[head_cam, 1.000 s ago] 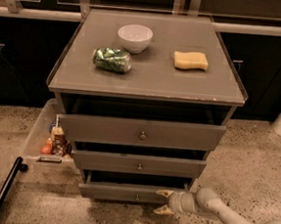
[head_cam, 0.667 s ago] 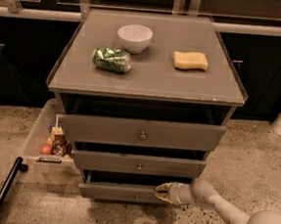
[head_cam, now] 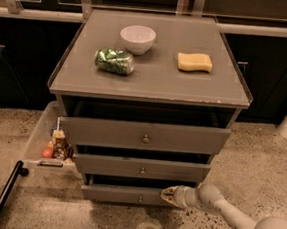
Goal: Close bottom drawer
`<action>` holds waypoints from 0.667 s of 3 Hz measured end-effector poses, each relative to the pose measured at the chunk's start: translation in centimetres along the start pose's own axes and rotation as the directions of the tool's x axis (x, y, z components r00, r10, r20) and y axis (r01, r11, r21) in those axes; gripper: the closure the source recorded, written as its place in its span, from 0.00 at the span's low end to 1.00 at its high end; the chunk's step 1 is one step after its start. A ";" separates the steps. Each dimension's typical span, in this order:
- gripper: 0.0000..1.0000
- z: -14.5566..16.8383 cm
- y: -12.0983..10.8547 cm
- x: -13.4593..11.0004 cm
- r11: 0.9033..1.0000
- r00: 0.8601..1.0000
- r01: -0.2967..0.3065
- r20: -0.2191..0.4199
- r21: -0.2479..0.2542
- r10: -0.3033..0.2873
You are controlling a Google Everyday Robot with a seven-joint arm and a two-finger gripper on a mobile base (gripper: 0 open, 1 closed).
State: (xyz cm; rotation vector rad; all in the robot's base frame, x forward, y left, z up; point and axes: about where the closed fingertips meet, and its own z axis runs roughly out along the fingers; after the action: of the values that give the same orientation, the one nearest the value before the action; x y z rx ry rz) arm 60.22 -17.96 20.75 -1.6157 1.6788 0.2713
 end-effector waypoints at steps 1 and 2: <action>1.00 -1.9 0.0 -0.9 0.998 0.999 0.030 0.021 0.049 -0.031; 1.00 -4.7 1.9 -2.4 0.993 0.996 0.064 0.062 0.096 -0.070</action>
Offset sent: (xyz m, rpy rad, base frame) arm -0.0761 -0.0184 0.0682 0.0796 -0.2067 0.0125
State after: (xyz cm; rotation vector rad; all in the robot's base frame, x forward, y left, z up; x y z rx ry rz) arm 56.42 -18.79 24.76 -1.5729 1.5619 0.2063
